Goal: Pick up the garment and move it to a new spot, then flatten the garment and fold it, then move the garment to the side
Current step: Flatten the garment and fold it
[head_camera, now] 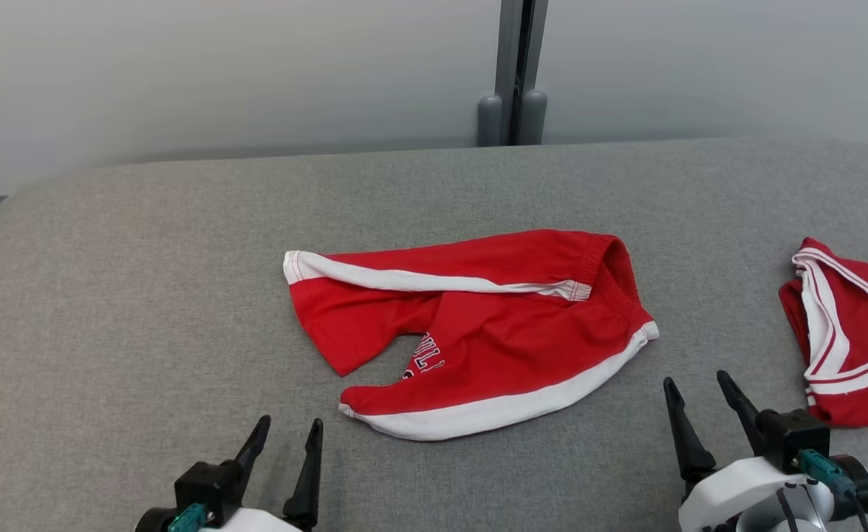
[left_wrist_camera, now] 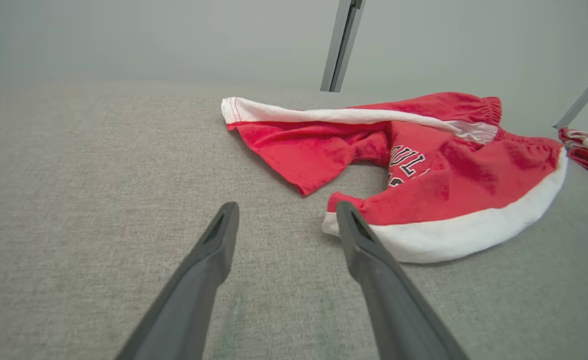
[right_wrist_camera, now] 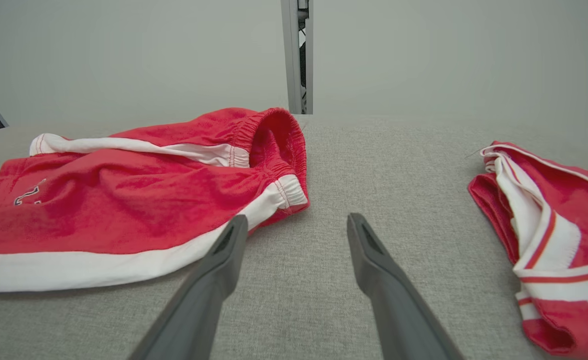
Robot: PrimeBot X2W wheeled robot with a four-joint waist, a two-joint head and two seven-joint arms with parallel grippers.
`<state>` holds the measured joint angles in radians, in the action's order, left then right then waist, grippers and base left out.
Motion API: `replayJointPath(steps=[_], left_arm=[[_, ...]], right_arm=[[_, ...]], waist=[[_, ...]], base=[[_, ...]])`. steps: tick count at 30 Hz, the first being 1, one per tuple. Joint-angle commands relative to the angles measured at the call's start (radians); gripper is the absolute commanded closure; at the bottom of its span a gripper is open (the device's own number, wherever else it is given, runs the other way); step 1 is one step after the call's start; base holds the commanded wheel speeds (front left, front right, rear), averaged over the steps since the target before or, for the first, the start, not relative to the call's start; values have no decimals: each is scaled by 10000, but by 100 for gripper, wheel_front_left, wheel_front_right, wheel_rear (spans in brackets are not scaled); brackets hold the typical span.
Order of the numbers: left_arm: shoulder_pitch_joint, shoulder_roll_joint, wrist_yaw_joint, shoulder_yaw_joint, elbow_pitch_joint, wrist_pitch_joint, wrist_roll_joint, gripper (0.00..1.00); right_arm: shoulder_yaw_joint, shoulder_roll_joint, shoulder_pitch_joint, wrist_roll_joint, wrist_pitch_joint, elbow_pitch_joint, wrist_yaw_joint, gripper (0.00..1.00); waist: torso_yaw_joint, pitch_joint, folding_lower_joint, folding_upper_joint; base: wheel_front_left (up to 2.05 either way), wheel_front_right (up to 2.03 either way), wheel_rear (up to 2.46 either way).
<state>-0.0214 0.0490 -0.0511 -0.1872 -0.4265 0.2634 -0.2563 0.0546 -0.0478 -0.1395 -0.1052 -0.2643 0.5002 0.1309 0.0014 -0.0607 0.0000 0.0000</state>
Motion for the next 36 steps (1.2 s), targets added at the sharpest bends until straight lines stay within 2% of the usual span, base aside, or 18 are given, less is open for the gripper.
replayJointPath(steps=[1,6,13,14,15,16,19,24,33,36], left_arm=[[-237,35,-83,-97,-103,13,-74,0],[-695,40,-355,-410,-643,13,-387,0],[-1004,41,-474,-349,-1027,14,-528,0],[-1043,43,-496,-338,-1075,13,-546,2],[-1094,40,-515,-355,-1113,13,-513,9],[-1134,38,-531,-350,-1119,14,-498,11],[-1196,40,-541,-334,-1067,14,-523,4],[-1299,40,-600,-400,-976,13,-568,0],[-1381,41,-713,-538,-911,13,-637,2],[-1427,40,-731,-530,-893,14,-621,0]], right_arm=[[-22,-63,-98,19,3,-7,-1,0],[-63,-63,-338,93,3,-35,-1,0],[-141,-62,-558,121,4,-121,-1,0],[-137,-60,-579,93,4,-140,-1,0],[-132,-59,-595,77,4,-148,-1,0],[-126,-62,-603,68,4,-162,-1,0],[-124,-60,-644,41,4,-194,-1,0],[-43,-62,-754,10,4,-223,-1,0],[27,-60,-819,-21,4,-187,-1,0],[21,-62,-816,-9,4,-161,-1,0]], waist=[[-147,-277,0,0],[-407,-711,0,0],[-679,-988,0,0],[-708,-1022,0,0],[-731,-1051,0,0],[-752,-1081,0,0],[-786,-1163,0,0],[-852,-1284,0,0],[-956,-1382,0,0],[-977,-1388,0,0]], base=[[0,0,0],[0,0,0],[0,0,0],[0,0,0],[0,0,0],[0,0,0],[0,0,0],[0,0,0],[0,0,0],[0,0,0]])
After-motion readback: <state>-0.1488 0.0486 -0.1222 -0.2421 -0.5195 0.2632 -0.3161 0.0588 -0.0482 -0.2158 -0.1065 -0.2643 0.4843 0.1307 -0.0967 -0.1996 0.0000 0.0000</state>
